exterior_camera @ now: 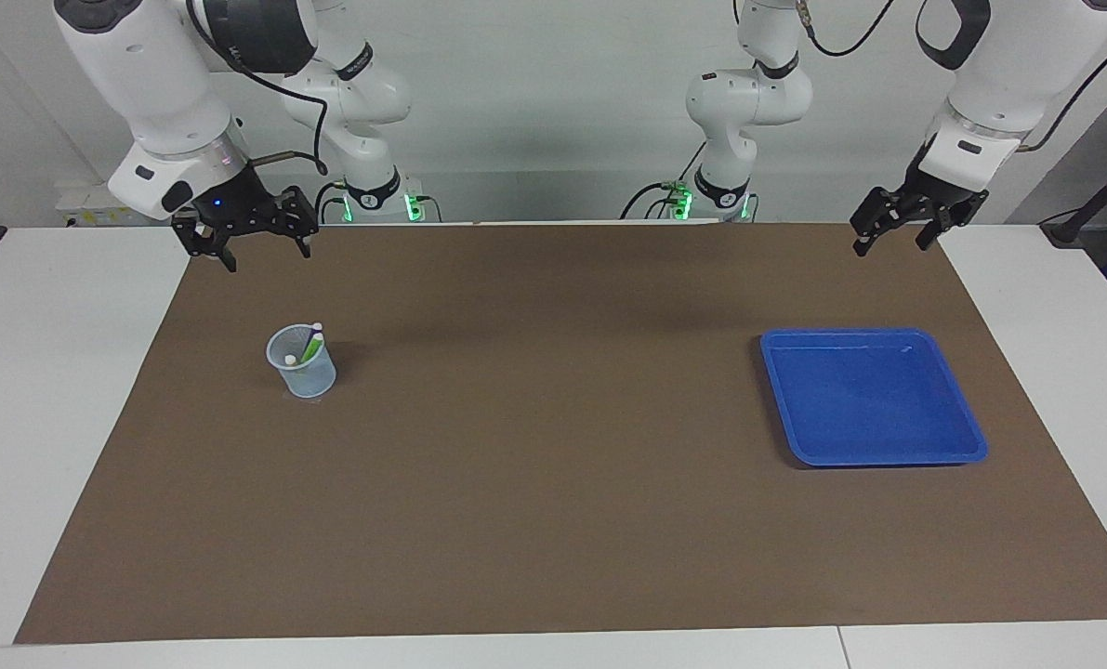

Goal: Right arm passes pens to left for tray arrangement

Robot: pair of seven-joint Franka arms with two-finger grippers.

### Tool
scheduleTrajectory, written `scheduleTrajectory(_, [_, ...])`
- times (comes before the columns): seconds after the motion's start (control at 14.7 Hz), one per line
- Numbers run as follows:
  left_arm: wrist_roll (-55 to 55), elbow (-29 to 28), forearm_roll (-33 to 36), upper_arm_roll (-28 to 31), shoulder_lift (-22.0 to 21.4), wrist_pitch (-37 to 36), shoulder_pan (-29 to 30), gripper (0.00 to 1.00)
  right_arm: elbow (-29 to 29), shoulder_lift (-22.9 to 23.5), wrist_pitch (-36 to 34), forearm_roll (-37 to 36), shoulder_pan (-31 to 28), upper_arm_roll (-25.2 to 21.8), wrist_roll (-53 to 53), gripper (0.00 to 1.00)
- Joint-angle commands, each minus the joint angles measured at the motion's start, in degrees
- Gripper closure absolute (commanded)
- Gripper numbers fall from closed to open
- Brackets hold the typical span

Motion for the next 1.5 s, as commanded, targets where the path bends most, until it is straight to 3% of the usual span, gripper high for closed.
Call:
scheduleTrajectory(0.0, [0.42, 0.26, -0.62, 0.54, -0.21, 0.35, -0.28, 0.0, -0.02, -0.59, -1.18, -0.38, 0.55, -0.52, 1.49, 0.0])
scheduleTrajectory(0.95, [0.52, 0.26, -0.62, 0.28, -0.21, 0.52, 0.07, 0.0, -0.89, -0.94, -0.04, -0.38, 0.64, -2.81, 0.61, 0.0])
scheduleTrajectory(1.16, [0.52, 0.26, -0.62, 0.11, -0.3, 0.61, 0.07, 0.0, -2.21, -0.86, 4.26, -0.64, 0.12, -2.9, -0.53, 0.0])
scheduleTrajectory(1.43, [0.69, 0.17, -0.62, 0.1, -1.09, 0.7, 0.16, 0.0, -6.42, 0.02, 11.2, -0.55, -2.26, -2.9, -9.58, 0.0])
